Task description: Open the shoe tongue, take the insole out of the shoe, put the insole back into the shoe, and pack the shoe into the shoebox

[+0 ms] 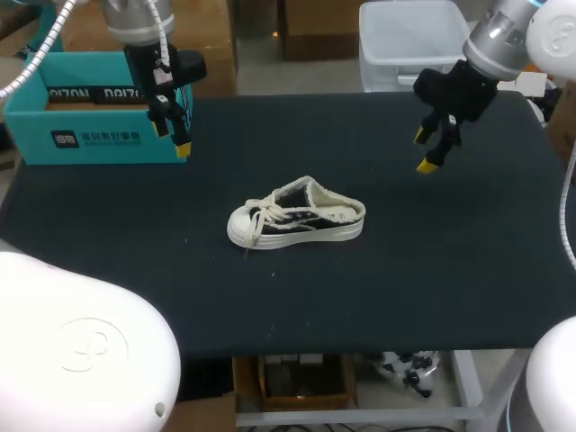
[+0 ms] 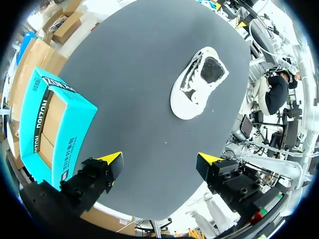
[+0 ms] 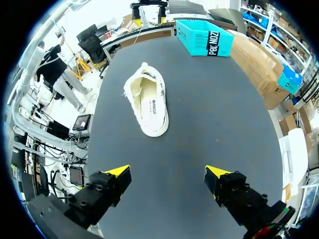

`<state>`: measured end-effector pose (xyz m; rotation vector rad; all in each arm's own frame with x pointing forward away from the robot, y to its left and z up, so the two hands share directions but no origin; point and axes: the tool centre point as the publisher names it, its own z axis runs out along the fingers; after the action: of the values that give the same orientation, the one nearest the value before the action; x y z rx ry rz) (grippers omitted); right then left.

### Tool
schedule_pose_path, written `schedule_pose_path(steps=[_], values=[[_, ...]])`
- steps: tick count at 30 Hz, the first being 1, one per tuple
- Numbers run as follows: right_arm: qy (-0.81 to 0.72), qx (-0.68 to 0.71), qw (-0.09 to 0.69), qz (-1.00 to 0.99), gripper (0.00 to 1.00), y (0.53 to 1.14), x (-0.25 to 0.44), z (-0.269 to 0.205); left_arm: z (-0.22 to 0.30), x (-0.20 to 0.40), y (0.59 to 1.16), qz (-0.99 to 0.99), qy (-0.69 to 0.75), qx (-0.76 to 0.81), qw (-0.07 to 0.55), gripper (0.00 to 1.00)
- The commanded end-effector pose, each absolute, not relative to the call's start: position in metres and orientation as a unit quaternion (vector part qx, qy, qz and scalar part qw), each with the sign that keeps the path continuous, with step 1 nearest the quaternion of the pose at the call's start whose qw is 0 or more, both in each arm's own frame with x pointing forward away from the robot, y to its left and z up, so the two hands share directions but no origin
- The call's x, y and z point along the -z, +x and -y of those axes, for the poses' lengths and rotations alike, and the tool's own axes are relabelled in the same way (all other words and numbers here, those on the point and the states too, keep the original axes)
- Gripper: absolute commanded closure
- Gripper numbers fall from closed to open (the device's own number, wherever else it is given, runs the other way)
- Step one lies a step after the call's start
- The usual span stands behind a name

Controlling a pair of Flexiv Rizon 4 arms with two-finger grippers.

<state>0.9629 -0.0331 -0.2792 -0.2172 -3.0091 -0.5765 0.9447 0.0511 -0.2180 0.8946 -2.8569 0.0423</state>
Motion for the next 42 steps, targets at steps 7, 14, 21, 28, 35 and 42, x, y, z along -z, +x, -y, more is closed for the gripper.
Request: schedule_pose_path(steps=[7, 14, 21, 28, 35, 42], values=[[-0.076, 0.218, 0.033, 0.972, 0.0, 0.959, 0.308, 0.019, -0.017, 0.234, 0.933, 0.889, 0.456, -0.004, 0.045, 0.0], [-0.082, 0.274, 0.006, 0.958, 0.0, 0.95, 0.334, 0.001, 0.005, 0.236, 0.915, 0.856, 0.515, -0.013, 0.046, 0.0], [-0.058, 0.319, -0.013, 0.946, 0.0, 0.944, 0.36, -0.025, 0.026, 0.244, 0.908, 0.847, 0.527, -0.013, 0.065, 0.0], [-0.052, 0.346, -0.011, 0.937, 0.0, 0.945, 0.381, -0.047, 0.048, 0.25, 0.899, 0.849, 0.524, -0.011, 0.06, 0.0], [-0.061, 0.37, -0.004, 0.927, 0.0, 0.952, 0.398, -0.056, 0.06, 0.253, 0.892, 0.851, 0.522, -0.014, 0.058, 0.0], [-0.061, 0.376, 0.016, 0.924, 0.0, 0.951, 0.406, -0.064, 0.073, 0.258, 0.889, 0.849, 0.526, -0.01, 0.05, 0.0]])
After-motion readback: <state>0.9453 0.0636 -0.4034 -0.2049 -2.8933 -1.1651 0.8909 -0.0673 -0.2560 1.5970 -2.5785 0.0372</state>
